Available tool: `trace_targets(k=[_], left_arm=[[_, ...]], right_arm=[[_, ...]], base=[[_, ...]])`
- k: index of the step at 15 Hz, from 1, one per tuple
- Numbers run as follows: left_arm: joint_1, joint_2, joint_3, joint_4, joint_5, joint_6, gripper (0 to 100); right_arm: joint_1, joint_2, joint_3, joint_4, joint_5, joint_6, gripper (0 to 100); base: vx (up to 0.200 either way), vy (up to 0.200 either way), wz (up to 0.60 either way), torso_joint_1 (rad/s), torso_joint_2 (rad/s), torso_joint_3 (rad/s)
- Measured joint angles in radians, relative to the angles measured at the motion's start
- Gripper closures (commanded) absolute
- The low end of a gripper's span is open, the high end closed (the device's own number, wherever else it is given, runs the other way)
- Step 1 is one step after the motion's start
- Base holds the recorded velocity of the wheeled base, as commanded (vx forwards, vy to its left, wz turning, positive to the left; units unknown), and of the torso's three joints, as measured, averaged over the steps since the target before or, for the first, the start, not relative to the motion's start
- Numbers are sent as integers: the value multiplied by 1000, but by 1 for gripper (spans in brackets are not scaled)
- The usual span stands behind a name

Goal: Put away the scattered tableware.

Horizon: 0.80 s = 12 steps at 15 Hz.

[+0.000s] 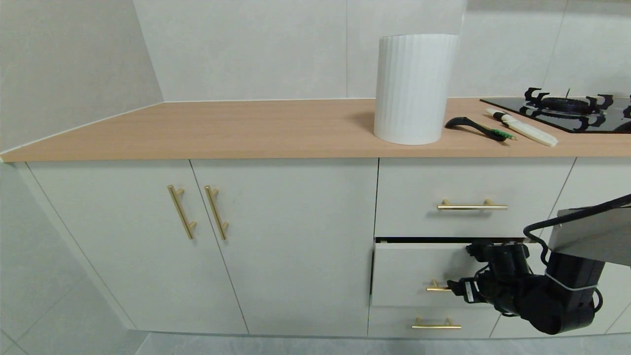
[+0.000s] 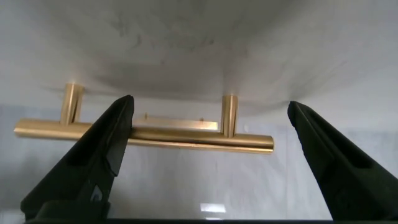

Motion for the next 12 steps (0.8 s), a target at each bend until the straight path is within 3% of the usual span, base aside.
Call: trace_targets(k=[6, 9, 12], left_arm=[[0, 0, 0, 0, 0, 0, 0], [0, 0, 0, 0, 0, 0, 0], [0, 0, 0, 0, 0, 0, 0]], right_arm=[[50, -375, 32, 471, 102, -14, 0], [115, -563, 24, 543, 104, 25, 0], [145, -623, 7, 485, 102, 82, 0]], base=[[0, 0, 0, 0, 0, 0], [0, 0, 0, 0, 0, 0], [0, 0, 0, 0, 0, 0]])
